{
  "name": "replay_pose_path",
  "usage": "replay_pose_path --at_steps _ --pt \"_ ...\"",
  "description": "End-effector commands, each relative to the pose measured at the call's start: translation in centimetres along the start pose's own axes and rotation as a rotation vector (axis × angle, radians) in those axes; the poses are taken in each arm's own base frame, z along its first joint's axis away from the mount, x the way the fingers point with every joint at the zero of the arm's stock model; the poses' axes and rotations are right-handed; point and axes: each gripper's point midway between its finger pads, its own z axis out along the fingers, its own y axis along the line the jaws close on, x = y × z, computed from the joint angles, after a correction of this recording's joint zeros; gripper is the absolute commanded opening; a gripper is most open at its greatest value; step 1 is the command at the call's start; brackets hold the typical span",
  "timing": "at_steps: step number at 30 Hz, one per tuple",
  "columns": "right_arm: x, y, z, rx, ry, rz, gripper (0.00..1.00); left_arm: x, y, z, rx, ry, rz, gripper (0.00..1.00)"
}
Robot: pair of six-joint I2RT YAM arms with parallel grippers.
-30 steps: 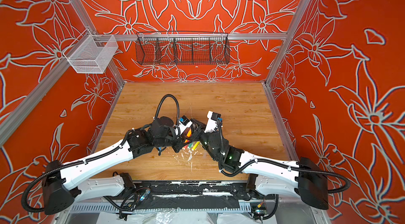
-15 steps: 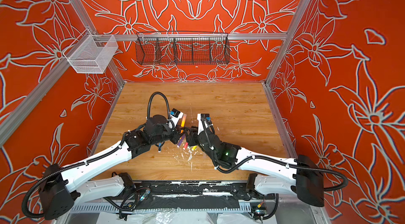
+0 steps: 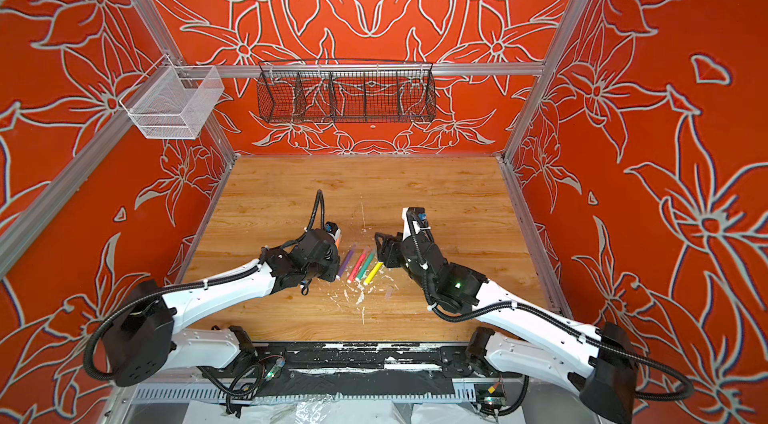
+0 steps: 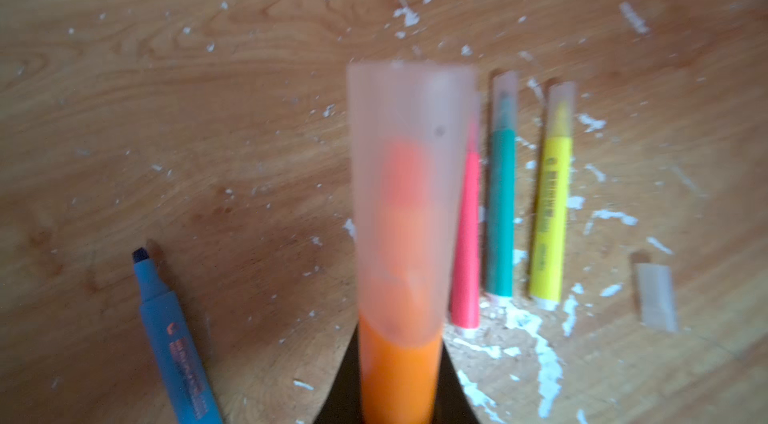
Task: Insert the pens into the pen caps
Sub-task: 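Lower the capped orange marker with the left gripper while the right withdraws, then release the orange marker and move the left gripper over the blue marker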
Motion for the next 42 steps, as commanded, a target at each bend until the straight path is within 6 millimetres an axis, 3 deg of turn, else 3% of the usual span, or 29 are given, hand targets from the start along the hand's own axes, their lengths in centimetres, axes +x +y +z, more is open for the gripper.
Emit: replay_pose_path --at_steps 1,7,20,24,30,35,42 --pt "0.5 -4.6 -0.8 0.155 0.003 -0.059 0.72 0.0 1.8 0.6 -0.101 0.032 -0.051 0.00" --pt "-0.1 -9.3 -1.2 0.292 -0.002 -0.063 0.74 1.5 2.5 2.4 -0.165 0.118 -0.072 0.00" --pt "-1.0 -17.4 -1.4 0.581 -0.040 -0.087 0.75 3.5 2.9 4.4 -0.219 0.228 -0.088 0.00" --pt "-1.3 -19.4 -1.5 0.668 -0.058 -0.115 0.75 3.3 2.7 4.4 -0.207 0.233 -0.086 0.08" --pt "-1.4 -21.7 -1.3 0.767 -0.079 -0.155 0.75 2.4 2.4 3.4 -0.188 0.207 -0.081 0.26" --pt "-1.1 -21.8 -0.7 0.751 -0.072 -0.146 0.75 0.7 2.6 1.5 -0.187 0.151 -0.073 0.42" --pt "-0.6 -21.8 -0.5 0.742 -0.057 -0.142 0.73 -1.0 5.6 -1.6 -0.223 0.050 -0.160 0.48"
